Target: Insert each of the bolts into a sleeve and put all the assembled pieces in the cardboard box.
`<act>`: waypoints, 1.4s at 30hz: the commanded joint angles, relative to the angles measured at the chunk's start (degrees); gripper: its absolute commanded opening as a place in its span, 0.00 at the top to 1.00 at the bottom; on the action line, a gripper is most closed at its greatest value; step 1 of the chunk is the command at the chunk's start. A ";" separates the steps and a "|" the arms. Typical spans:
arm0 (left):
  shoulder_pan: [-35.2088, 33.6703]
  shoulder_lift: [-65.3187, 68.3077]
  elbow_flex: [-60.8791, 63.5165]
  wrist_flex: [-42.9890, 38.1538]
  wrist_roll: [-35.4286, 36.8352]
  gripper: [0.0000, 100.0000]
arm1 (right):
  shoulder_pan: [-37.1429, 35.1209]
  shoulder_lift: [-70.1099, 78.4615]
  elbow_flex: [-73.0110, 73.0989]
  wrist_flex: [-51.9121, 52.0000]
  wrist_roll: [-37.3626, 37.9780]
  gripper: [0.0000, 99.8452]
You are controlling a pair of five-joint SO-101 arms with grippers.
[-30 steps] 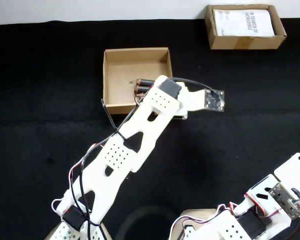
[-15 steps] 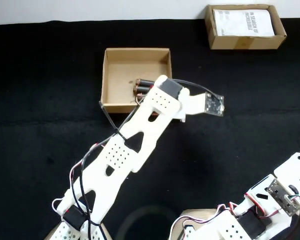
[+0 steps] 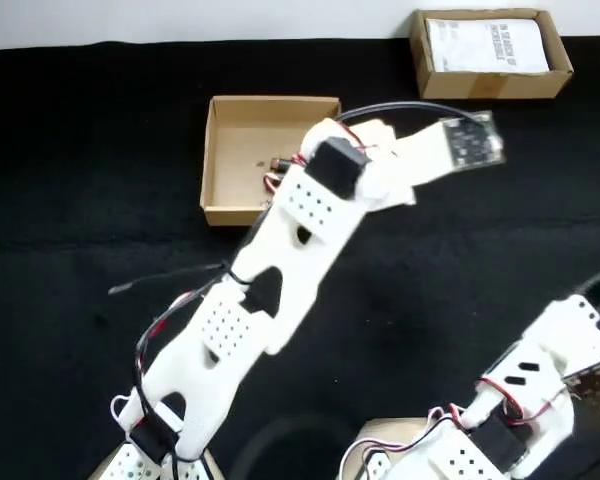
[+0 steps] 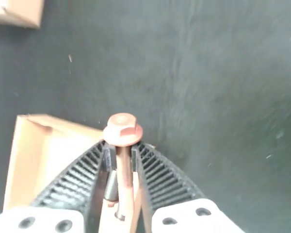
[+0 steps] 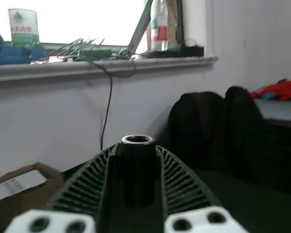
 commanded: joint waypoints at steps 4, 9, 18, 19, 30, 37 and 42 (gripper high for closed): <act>5.05 -17.80 -2.77 -0.26 11.52 0.99 | -13.85 -0.40 2.77 7.25 -3.69 0.99; 2.33 -26.42 -2.68 -1.85 25.67 0.99 | -27.91 -0.40 1.89 7.34 -3.43 0.99; -6.20 -38.29 -2.59 2.81 53.36 0.99 | -48.48 -0.40 1.98 7.34 -3.25 0.99; -6.81 -39.08 -2.59 2.81 53.36 0.99 | -50.51 -0.40 1.98 7.34 -3.25 0.99; -9.27 -52.79 1.63 3.16 53.27 0.99 | -66.95 0.04 2.33 7.43 1.05 0.99; -10.42 -72.48 27.03 2.81 53.27 0.99 | -67.12 0.04 2.59 7.43 3.16 0.99; -10.42 -77.49 41.36 2.02 53.45 0.99 | -67.21 0.13 2.59 7.43 3.16 0.99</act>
